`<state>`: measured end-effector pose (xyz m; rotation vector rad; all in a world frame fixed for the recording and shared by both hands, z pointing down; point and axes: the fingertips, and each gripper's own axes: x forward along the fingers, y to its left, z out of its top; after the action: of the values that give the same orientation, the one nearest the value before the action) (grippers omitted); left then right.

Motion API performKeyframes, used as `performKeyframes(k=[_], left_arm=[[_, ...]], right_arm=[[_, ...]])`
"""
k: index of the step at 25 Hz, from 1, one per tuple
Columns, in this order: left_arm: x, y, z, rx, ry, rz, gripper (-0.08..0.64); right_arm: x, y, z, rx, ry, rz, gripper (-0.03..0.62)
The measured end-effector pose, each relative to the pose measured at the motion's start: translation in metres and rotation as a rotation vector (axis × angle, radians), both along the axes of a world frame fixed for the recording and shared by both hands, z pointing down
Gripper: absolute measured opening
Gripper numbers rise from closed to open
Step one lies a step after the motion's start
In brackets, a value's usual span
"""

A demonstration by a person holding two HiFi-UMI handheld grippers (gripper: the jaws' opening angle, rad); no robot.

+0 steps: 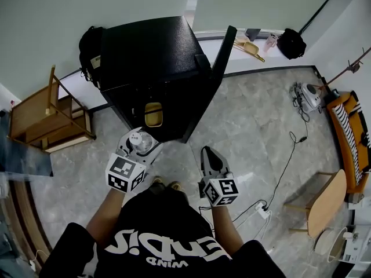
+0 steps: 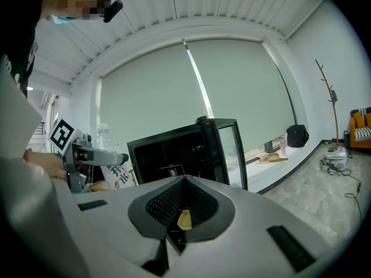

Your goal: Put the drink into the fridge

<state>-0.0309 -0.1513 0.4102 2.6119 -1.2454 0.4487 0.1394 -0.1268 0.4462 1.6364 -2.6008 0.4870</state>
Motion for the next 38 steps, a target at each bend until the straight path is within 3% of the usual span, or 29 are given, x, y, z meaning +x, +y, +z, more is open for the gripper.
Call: performKeyframes(k=[10, 24, 38], left_arm=[[-0.003, -0.010, 0.018, -0.011, -0.013, 0.042, 0.313], [0.008, -0.036, 0.091, -0.014, -0.026, 0.083, 0.313], [-0.001, -0.087, 0.151, -0.010, -0.064, 0.036, 0.313]], right_arm=[[-0.011, -0.002, 0.014, 0.000, -0.019, 0.006, 0.023], [-0.006, -0.024, 0.082, 0.016, -0.028, 0.041, 0.023], [-0.018, -0.039, 0.099, 0.027, -0.024, 0.035, 0.023]])
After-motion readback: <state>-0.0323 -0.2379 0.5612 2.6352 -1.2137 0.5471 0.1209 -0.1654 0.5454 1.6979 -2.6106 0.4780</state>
